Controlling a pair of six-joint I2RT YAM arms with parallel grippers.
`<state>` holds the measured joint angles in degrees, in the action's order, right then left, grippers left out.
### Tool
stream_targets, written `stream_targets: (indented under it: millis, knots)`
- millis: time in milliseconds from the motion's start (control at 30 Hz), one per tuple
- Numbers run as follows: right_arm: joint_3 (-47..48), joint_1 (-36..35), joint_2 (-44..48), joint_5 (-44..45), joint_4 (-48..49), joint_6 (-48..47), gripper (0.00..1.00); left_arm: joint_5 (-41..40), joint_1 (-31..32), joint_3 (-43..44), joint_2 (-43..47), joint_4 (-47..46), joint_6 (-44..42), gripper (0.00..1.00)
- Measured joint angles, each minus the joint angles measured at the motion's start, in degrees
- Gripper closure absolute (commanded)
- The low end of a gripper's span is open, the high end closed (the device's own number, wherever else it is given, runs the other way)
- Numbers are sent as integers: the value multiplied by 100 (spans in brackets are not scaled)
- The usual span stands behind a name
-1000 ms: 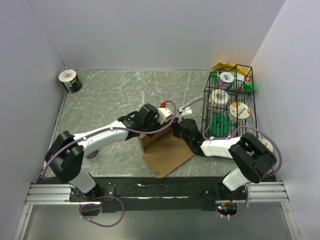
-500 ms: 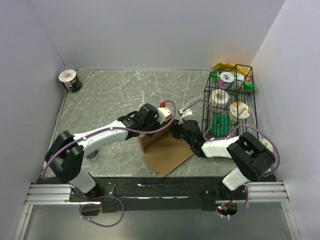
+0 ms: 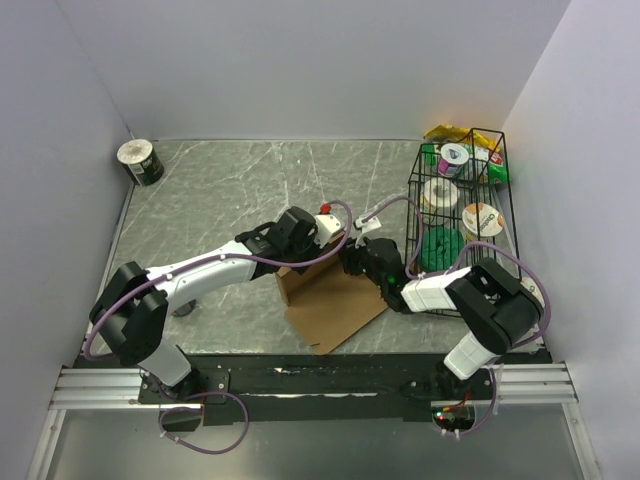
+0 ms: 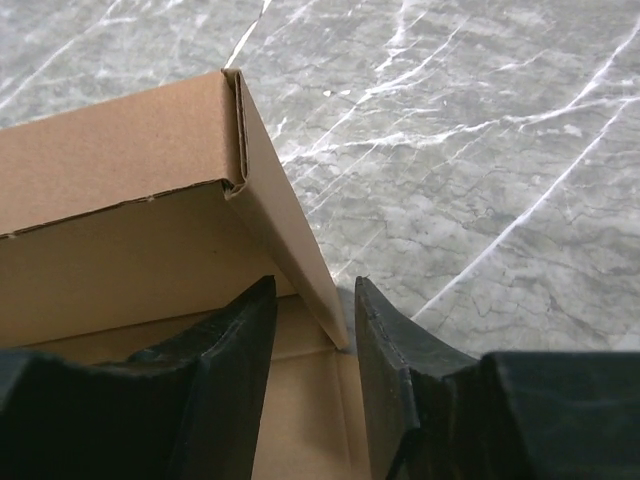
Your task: Fold the paper box
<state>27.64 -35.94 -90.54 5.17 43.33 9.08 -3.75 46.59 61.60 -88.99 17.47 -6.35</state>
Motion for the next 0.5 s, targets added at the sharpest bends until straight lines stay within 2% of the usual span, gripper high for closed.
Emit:
stream_targets:
  millis: [333, 500]
  knots:
    - [26, 33, -83, -31, 210, -68, 69, 0, 0, 0, -2, -2, 0, 99]
    - [76, 42, -151, -55, 260, -83, 85, 0, -2, 2, -11, -9, 0, 99]
